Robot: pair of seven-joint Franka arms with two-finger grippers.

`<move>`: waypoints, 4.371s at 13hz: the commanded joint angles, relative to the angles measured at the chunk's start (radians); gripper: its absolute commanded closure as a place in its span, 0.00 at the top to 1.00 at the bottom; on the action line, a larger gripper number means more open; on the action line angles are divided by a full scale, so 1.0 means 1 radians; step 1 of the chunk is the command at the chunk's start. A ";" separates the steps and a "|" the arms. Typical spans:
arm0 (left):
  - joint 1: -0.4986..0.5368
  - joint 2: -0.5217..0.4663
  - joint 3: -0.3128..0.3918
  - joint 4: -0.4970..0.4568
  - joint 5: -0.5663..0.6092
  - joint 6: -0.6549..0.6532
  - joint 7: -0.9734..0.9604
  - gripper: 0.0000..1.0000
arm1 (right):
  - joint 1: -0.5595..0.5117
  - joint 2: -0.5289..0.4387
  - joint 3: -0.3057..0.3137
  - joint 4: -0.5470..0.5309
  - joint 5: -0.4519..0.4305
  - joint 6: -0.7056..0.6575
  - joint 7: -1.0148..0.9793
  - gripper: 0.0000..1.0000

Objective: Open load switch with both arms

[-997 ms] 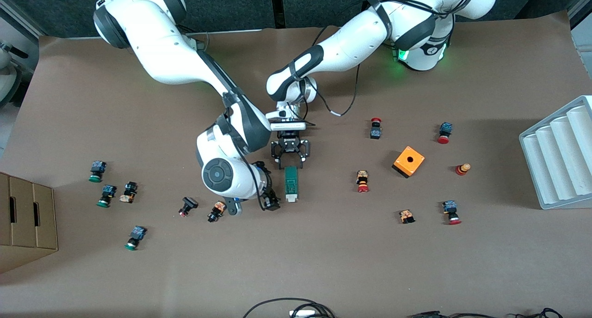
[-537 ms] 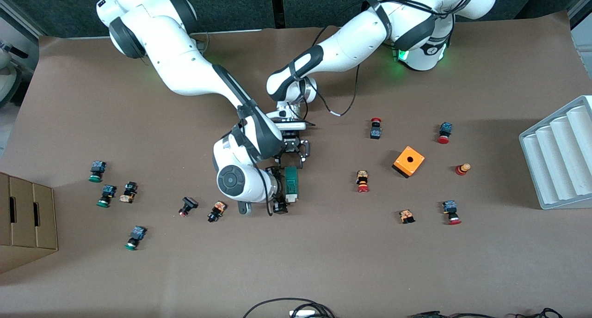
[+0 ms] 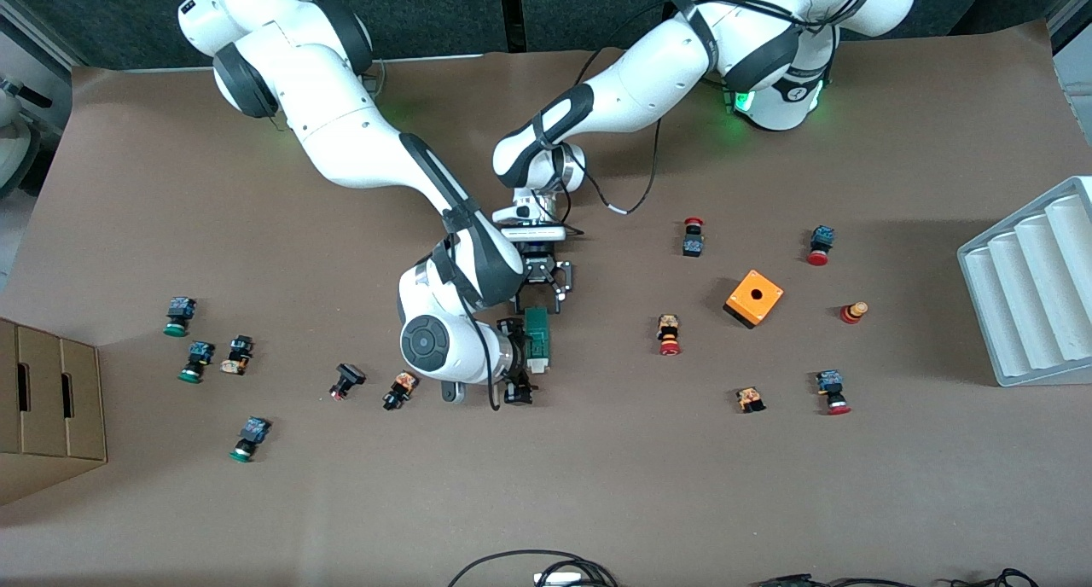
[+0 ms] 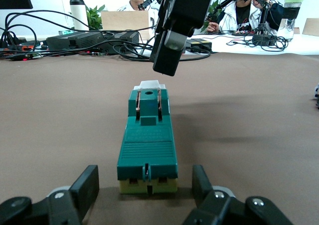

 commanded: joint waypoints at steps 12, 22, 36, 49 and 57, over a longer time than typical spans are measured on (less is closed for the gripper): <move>-0.012 0.032 0.019 0.022 0.007 -0.008 -0.013 0.83 | -0.010 0.052 -0.007 0.057 0.143 -0.041 0.010 0.72; -0.012 0.032 0.019 0.022 0.007 -0.008 -0.013 0.83 | -0.012 0.060 -0.007 0.057 0.175 -0.080 0.010 0.66; -0.012 0.031 0.019 0.022 0.007 -0.008 -0.013 0.83 | -0.010 0.045 -0.007 0.054 0.169 -0.114 0.010 0.42; -0.012 0.031 0.019 0.022 0.007 -0.008 -0.013 0.83 | -0.004 0.009 -0.006 0.041 0.118 -0.138 0.007 0.40; -0.012 0.031 0.019 0.022 0.013 -0.008 -0.013 0.83 | 0.005 -0.006 -0.006 0.016 0.109 -0.135 0.004 0.31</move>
